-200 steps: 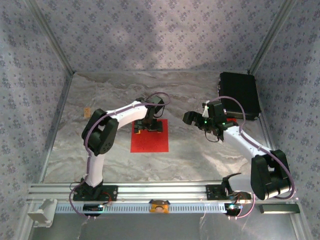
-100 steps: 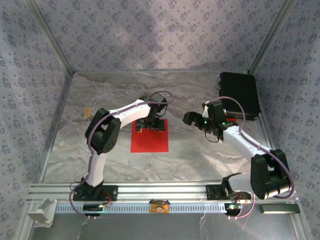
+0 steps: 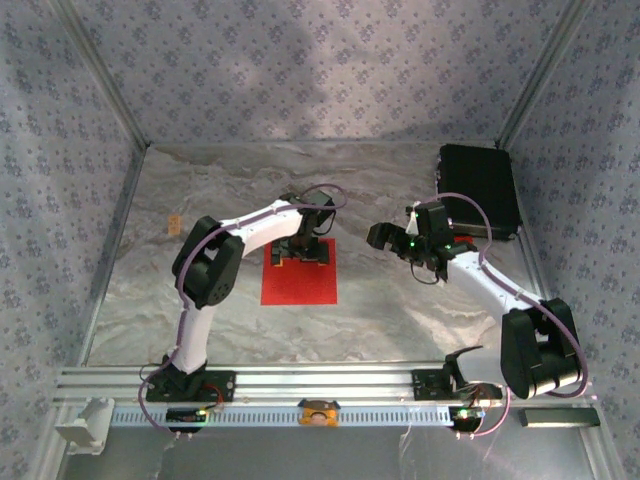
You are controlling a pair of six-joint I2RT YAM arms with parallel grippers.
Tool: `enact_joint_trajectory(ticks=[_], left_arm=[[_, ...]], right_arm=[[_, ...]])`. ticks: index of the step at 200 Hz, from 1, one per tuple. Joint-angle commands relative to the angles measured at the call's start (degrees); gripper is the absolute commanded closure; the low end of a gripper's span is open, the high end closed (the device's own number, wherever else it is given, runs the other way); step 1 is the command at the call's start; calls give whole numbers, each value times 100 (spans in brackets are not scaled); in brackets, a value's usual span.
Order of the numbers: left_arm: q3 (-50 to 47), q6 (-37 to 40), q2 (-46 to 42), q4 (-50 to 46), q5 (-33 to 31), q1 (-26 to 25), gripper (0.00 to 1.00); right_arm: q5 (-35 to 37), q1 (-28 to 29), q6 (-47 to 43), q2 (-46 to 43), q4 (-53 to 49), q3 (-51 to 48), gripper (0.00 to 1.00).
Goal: Fold a paper plane with a square sheet of paper (pick it up from the middle)
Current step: First fold the square sheet of paper in half at the center of the table.
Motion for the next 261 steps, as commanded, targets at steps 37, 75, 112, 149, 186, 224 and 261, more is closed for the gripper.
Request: enact_joint_trajectory(ticks=[37, 75, 112, 149, 186, 224, 261], left_arm=[[-56, -8, 291, -120, -44, -30, 0], [-231, 37, 348, 93, 92, -19, 0], [-461, 59, 316, 320, 302, 28, 0], [-731, 32, 198, 483, 326, 107, 0], [-785, 48, 214, 486, 287, 119, 0], [-720, 48, 231, 478, 268, 77, 0], [-620, 47, 297, 452, 255, 7, 2]], right_arm=[[-13, -47, 31, 75, -102, 47, 1], [-22, -56, 13, 59, -132, 59, 1], [-37, -70, 18, 44, -119, 45, 1], [-21, -71, 22, 39, -124, 41, 1], [-22, -65, 74, 41, -88, 27, 1], [-12, -63, 79, 37, -86, 12, 1], [-12, -68, 80, 44, -87, 18, 1]])
